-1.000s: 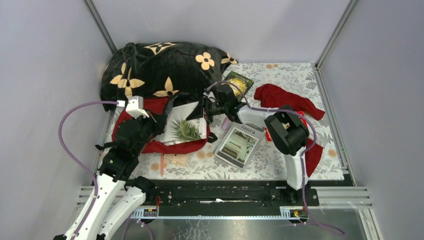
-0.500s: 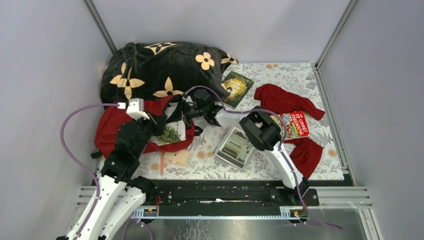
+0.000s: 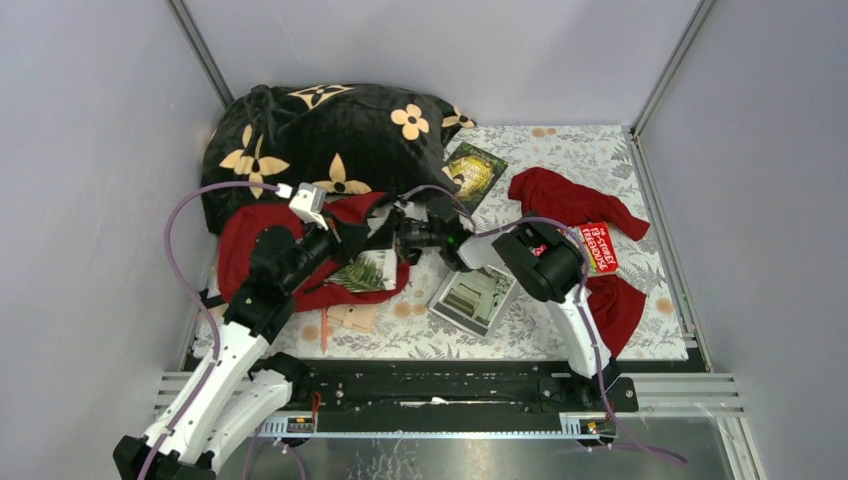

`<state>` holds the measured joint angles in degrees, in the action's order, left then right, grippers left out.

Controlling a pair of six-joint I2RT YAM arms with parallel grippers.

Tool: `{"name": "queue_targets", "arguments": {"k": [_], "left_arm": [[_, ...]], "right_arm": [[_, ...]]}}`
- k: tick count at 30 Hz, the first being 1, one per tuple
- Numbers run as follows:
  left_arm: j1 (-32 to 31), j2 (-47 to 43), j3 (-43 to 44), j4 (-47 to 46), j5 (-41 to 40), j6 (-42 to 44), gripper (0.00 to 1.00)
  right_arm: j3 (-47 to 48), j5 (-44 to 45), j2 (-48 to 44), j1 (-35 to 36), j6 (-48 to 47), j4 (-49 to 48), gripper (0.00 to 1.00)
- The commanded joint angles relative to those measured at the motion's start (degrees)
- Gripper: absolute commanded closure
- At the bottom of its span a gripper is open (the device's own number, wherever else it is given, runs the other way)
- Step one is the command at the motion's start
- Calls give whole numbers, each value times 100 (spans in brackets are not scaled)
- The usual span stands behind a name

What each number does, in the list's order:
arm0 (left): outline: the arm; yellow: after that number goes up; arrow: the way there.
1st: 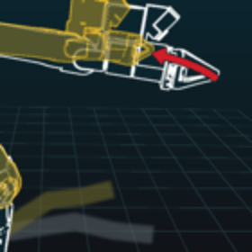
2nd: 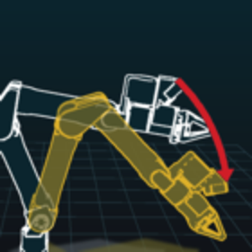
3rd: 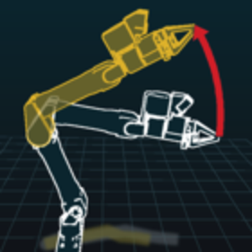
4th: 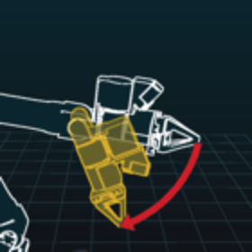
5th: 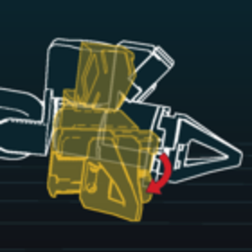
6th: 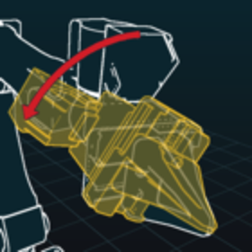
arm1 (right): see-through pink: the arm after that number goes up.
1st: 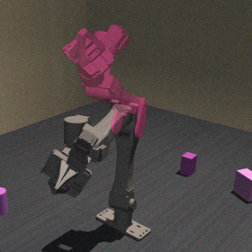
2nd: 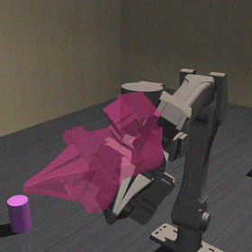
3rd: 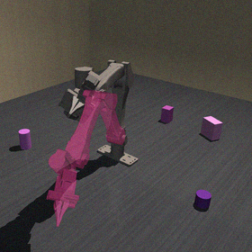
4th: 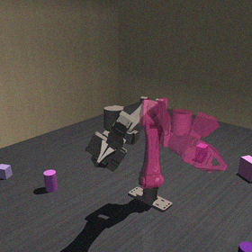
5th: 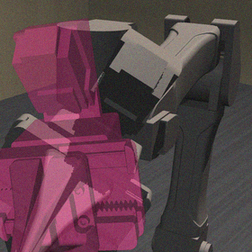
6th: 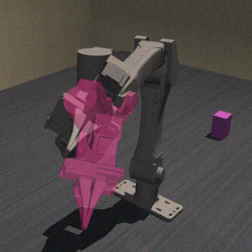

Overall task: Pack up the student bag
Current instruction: Place the book in the student bag.

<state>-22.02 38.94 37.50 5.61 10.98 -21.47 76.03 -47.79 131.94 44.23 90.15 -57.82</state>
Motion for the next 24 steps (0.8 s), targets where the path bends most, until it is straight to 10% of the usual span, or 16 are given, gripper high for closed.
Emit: {"name": "queue_targets", "arguments": {"k": [1, 9, 14, 24], "left_arm": [[-21, 149, 380, -1602, 1733, 33, 100], [-8, -228, 645, -459, 1046, 293, 100], [-12, -393, 448, 190, 239, 154, 5], [-20, 1301, 2039, 1732, -1057, -90, 1]], "right_arm": [[-969, 613, -1630, -370, -410, -875, 75], [-1057, 1063, -2539, -269, -2186, 1809, 73], [-799, 625, -1447, -216, -1304, 638, 73], [-327, 760, -1267, -90, -1885, 1595, 71]]}}
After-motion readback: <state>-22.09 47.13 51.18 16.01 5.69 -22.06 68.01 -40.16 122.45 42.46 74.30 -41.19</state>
